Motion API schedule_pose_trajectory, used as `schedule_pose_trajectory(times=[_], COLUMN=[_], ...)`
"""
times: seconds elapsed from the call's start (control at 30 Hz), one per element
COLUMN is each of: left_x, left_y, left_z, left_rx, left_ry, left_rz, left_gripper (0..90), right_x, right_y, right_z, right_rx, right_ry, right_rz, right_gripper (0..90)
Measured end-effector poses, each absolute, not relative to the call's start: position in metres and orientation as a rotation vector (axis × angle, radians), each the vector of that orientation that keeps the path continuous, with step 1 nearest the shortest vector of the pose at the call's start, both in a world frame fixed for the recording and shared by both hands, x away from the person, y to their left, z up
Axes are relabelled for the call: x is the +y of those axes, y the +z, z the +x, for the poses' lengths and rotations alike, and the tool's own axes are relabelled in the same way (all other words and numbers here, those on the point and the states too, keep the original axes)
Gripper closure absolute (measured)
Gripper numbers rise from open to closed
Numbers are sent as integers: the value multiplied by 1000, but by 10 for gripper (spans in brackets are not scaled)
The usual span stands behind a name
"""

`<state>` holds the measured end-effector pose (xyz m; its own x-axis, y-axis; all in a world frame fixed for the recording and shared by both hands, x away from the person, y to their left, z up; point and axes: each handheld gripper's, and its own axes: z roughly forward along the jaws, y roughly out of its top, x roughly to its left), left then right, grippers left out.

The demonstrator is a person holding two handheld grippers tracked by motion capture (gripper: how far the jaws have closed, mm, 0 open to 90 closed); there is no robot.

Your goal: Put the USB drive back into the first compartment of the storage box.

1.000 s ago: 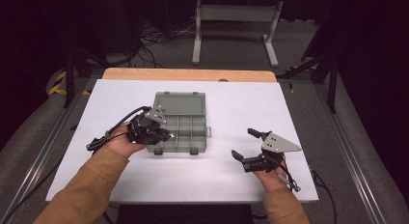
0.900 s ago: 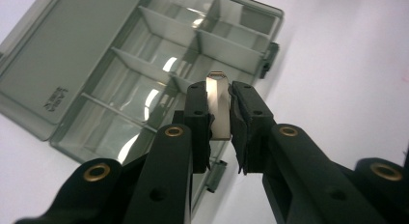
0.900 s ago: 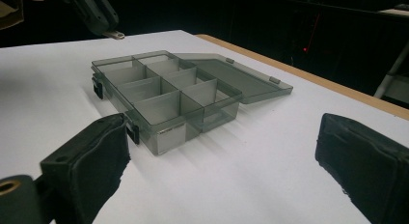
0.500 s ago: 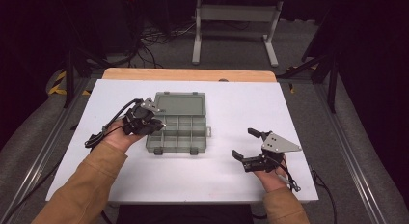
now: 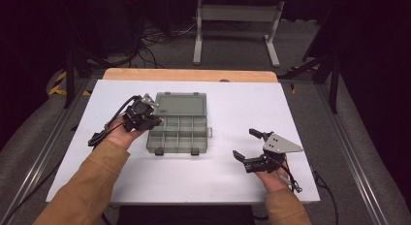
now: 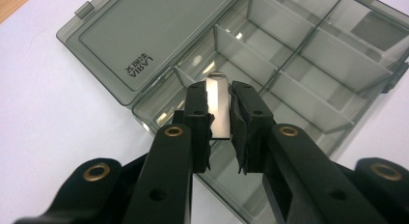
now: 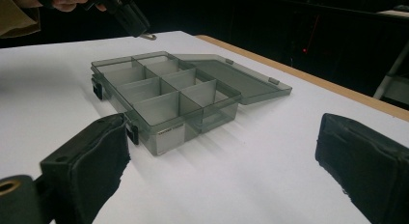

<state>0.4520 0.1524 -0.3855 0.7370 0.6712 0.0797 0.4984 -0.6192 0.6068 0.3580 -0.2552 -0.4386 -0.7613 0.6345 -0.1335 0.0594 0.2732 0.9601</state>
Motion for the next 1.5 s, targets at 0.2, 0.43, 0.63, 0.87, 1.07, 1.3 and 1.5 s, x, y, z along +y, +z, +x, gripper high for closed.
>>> schedule_pose_trajectory(times=[0.2,0.43,0.63,0.87,1.07,1.3,1.5], left_x=[154,155,155,156,157,158,157], left_y=[-388,-393,-395,-401,-406,-412,-416], left_z=[457,463,466,471,474,478,480], left_rx=[912,950,973,990,1007,1024,1034], left_ry=[407,404,396,367,346,314,304], left_rz=[2366,2368,2367,2362,2365,2368,2380], left_gripper=[782,782,782,782,782,782,781], right_x=[-255,-255,-255,-255,-255,-255,-255], right_y=[-438,-439,-438,-438,-438,-438,-438], right_z=[358,358,358,358,358,358,358], right_rx=[2047,2049,2048,2046,2046,2045,2045], right_ry=[1511,1512,1512,1515,1517,1518,1519], right_rz=[623,622,622,617,615,614,614], right_gripper=[53,53,53,53,53,53,53])
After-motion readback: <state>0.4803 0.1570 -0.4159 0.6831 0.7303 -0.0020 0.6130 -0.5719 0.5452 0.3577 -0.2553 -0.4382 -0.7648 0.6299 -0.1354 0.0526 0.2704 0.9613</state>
